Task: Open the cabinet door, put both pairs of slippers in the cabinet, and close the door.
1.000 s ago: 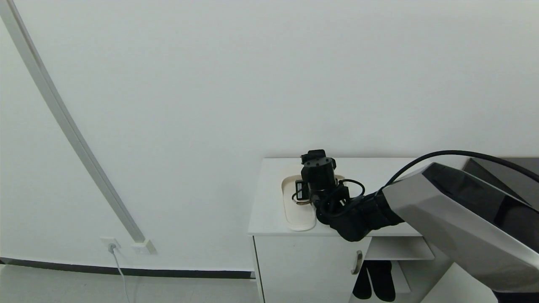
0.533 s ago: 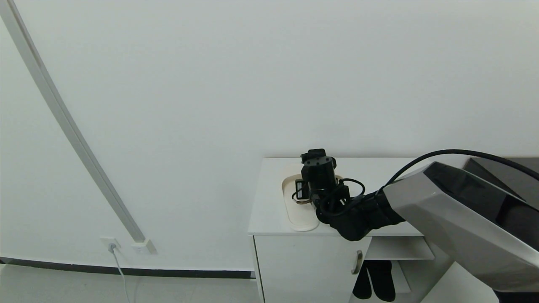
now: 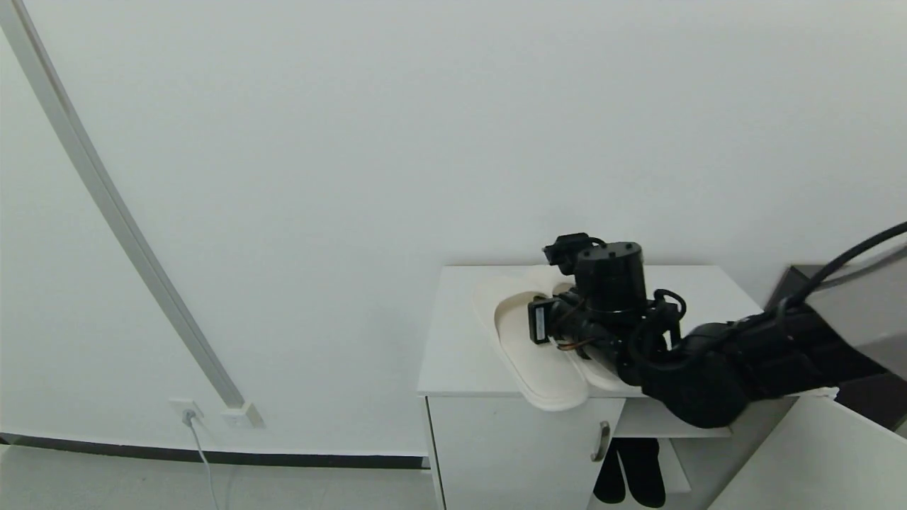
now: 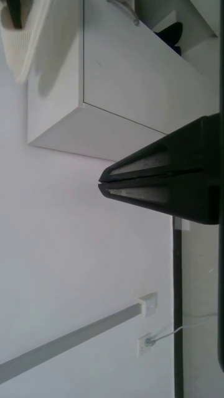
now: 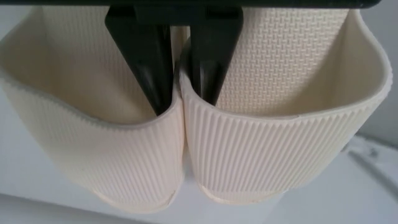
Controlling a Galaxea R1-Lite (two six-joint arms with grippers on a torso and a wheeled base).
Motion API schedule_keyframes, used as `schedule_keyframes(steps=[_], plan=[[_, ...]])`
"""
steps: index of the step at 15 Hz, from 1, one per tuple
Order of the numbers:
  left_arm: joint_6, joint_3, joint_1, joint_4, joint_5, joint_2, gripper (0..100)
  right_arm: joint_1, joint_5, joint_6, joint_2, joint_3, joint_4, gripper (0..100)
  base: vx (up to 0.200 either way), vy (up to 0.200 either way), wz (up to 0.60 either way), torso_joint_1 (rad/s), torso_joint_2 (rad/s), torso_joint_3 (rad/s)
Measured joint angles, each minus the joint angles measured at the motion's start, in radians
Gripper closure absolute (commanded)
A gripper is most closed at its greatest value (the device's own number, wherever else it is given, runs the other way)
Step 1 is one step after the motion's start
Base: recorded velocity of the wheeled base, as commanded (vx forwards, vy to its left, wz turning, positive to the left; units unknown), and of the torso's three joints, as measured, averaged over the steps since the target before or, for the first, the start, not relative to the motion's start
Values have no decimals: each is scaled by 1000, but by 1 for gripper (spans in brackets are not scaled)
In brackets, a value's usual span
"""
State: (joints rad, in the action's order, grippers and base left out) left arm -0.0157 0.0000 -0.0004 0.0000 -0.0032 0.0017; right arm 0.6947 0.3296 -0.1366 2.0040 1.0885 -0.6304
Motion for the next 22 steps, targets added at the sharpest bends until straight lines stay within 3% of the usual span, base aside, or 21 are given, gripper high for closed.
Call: schedule_keyframes(steps=[4,6,11,20,22], plan=[[1,0,0,0,-1,0,100,8,-151,23,-249,-303,-22,100,0,0,0,0,0,0],[1,0,0,0,-1,0,100,37,-193,43,-336,-392,-23,100,0,0,0,0,0,0],[1,0,0,0,-1,0,100,81,-197,45,-389,-422,-25,100,0,0,0,0,0,0],[1,0,0,0,-4,0,100,113,-191,45,-382,-425,-24,100,-200,0,0,0,2,2],[1,0,0,0,-4,0,100,117,-191,45,-381,-427,-23,100,0,0,0,0,0,0]])
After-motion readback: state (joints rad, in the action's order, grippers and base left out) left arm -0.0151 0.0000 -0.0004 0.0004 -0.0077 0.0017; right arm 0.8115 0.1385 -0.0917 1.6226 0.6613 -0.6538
